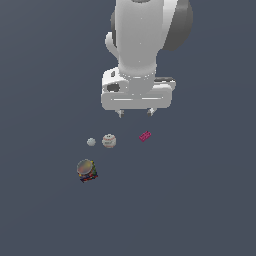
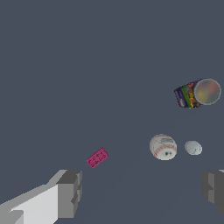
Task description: Pick up a designated object from a clutter of objects.
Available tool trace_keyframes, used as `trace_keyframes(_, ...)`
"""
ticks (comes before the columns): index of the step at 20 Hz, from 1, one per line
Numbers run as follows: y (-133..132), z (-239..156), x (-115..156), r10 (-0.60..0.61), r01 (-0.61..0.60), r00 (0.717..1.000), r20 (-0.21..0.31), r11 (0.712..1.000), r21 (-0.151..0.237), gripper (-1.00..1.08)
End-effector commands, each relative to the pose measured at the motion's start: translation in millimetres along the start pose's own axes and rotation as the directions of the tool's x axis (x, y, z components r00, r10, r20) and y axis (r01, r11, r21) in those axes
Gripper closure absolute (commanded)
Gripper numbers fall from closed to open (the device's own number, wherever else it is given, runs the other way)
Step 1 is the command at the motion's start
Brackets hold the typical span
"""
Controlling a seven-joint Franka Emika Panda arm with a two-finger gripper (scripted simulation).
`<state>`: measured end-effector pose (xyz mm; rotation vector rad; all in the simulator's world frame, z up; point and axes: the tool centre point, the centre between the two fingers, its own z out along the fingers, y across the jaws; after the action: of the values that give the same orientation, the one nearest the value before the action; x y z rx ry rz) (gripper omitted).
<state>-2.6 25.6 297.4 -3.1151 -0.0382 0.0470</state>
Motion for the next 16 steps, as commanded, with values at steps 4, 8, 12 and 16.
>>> trace_keyframes(4,2,-5,2,-0.002,0.002,1.000,-0.013,1.000,-0.004,-0.92)
trace_keyframes(8,7,-21,8,-0.007,0.006,0.999,-0.053,1.000,-0.017,-0.92)
trace_keyframes(12,7,-23,8,-0.007,0.006,0.998,-0.057,1.000,-0.019,-0.92)
trace_keyframes(16,12,-17,9,-0.009,0.008,0.998,-0.056,1.000,-0.017,-0.92)
